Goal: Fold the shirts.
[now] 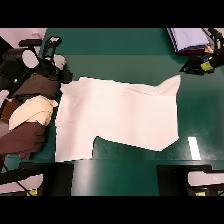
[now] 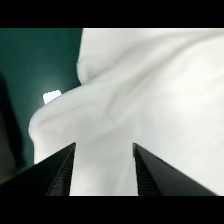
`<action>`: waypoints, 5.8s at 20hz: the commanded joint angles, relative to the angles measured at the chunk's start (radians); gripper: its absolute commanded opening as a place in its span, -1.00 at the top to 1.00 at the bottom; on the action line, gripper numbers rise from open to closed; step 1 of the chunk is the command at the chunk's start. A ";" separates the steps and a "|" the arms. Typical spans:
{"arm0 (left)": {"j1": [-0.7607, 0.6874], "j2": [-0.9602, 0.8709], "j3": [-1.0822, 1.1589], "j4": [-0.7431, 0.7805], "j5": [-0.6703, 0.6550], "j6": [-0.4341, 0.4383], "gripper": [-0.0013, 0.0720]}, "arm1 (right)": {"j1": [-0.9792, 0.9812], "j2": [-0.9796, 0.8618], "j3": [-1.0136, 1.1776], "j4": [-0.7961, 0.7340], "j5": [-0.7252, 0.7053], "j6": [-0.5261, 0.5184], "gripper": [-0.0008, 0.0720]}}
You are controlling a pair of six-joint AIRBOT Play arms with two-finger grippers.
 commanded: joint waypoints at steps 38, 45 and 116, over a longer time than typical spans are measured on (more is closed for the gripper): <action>0.260 0.370 -0.561 -0.253 -0.187 0.014 0.90 | -0.277 0.598 -1.053 -0.029 0.177 -0.023 -0.60; 0.260 0.370 -0.561 -0.310 -0.183 0.014 0.90 | -0.090 0.574 -1.301 0.111 0.024 -0.011 -0.37; 0.174 0.043 -0.142 -0.123 -0.306 0.005 -0.15 | -0.062 0.117 -0.331 0.050 0.122 -0.079 -0.26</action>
